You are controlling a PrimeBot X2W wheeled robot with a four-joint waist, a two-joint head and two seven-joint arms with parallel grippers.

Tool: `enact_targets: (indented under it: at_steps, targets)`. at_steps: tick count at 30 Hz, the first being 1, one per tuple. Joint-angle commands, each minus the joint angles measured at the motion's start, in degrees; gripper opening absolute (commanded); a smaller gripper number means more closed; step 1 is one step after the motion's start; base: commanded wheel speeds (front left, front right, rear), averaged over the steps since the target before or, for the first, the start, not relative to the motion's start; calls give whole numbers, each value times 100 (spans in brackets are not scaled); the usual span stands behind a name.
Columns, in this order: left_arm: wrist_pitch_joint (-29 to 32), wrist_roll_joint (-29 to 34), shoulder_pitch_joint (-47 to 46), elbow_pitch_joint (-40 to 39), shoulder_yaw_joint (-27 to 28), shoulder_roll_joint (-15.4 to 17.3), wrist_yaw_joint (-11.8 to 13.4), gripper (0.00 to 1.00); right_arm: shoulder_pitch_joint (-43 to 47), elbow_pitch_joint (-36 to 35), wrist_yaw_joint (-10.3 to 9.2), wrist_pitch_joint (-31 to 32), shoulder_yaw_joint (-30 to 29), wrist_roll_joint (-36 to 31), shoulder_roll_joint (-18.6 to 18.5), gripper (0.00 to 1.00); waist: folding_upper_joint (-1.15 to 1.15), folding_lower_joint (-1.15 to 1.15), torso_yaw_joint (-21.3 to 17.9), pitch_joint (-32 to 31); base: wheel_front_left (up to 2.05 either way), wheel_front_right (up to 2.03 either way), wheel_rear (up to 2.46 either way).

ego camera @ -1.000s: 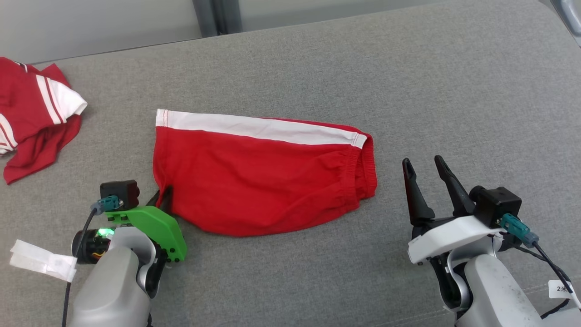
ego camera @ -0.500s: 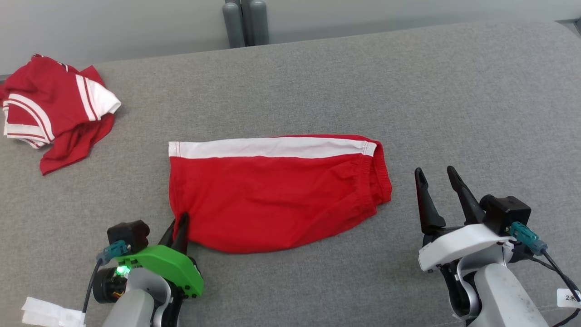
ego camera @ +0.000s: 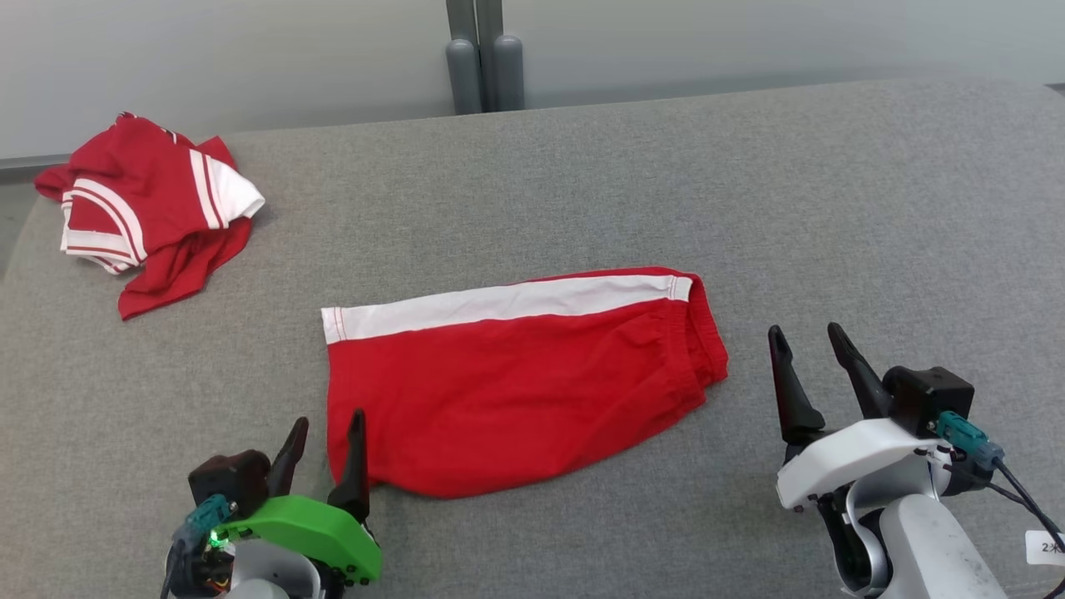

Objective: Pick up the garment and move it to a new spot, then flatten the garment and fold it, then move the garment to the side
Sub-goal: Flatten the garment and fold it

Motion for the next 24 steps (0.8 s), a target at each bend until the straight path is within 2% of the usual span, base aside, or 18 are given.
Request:
enact_targets:
  at_steps: [1, 6, 14, 24]
  targets:
    - [-105, 105, 97, -75, -9, 72, 56, 100, 72, -16, 0, 38, -26, -48, -12, 100, 0, 0, 29, -56, 0, 0, 0]
    - [-345, 317, 195, -322, -24, 134, 173, 100, 72, -23, 0, 256, -61, -74, -69, 100, 0, 0, 98, -187, 0, 0, 0]
    - [-522, 416, 414, -721, 34, 87, 368, 100, -407, 179, 0, 1384, 208, 168, -358, 100, 0, 0, 320, -295, 0, 0, 0]
    - [-588, 497, 417, -949, -18, 18, 443, 100, -1326, 1115, 0, 2338, 610, 563, -478, 100, 0, 0, 716, -143, 0, 0, 0]
